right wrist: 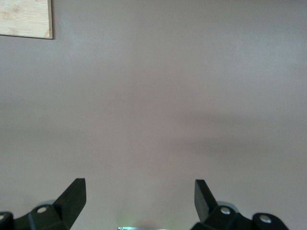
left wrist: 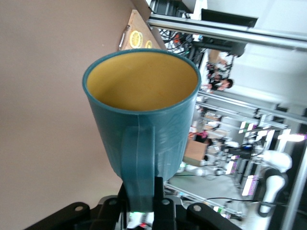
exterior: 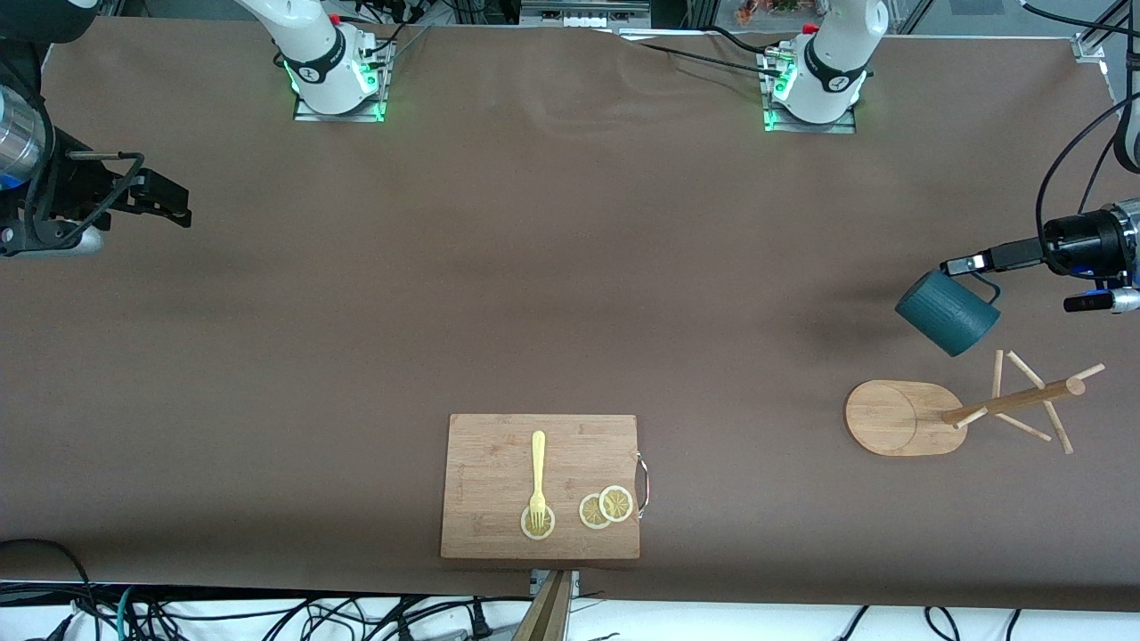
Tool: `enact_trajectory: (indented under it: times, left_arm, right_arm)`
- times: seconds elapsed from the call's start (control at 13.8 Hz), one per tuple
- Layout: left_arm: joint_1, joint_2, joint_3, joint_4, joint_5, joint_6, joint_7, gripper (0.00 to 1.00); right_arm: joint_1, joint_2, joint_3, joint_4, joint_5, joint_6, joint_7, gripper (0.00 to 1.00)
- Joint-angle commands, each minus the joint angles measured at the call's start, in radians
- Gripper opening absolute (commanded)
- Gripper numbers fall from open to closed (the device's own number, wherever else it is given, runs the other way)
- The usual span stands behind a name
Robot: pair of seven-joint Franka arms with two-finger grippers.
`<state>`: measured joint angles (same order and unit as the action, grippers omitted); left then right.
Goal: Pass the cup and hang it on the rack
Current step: 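Lift the mug by its handle and carry it toward the wooden rack, then lower the mug onto a rack peg with the left gripper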
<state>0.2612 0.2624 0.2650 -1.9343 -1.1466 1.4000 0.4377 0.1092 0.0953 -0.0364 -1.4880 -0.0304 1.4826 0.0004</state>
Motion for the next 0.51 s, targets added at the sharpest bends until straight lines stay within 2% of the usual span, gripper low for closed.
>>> enact_trajectory:
  times: [0.0, 0.43]
  left_arm:
    - [0.042, 0.047, 0.0, 0.008, -0.071, -0.073, -0.025, 0.0]
    - [0.121, 0.126, -0.001, 0.008, -0.176, -0.186, -0.01, 0.0]
  right_arm:
    - [0.0, -0.008, 0.006, 0.006, -0.013, -0.015, 0.012, 1.0]
    - [0.0, -0.008, 0.006, 0.006, -0.013, -0.015, 0.012, 1.0]
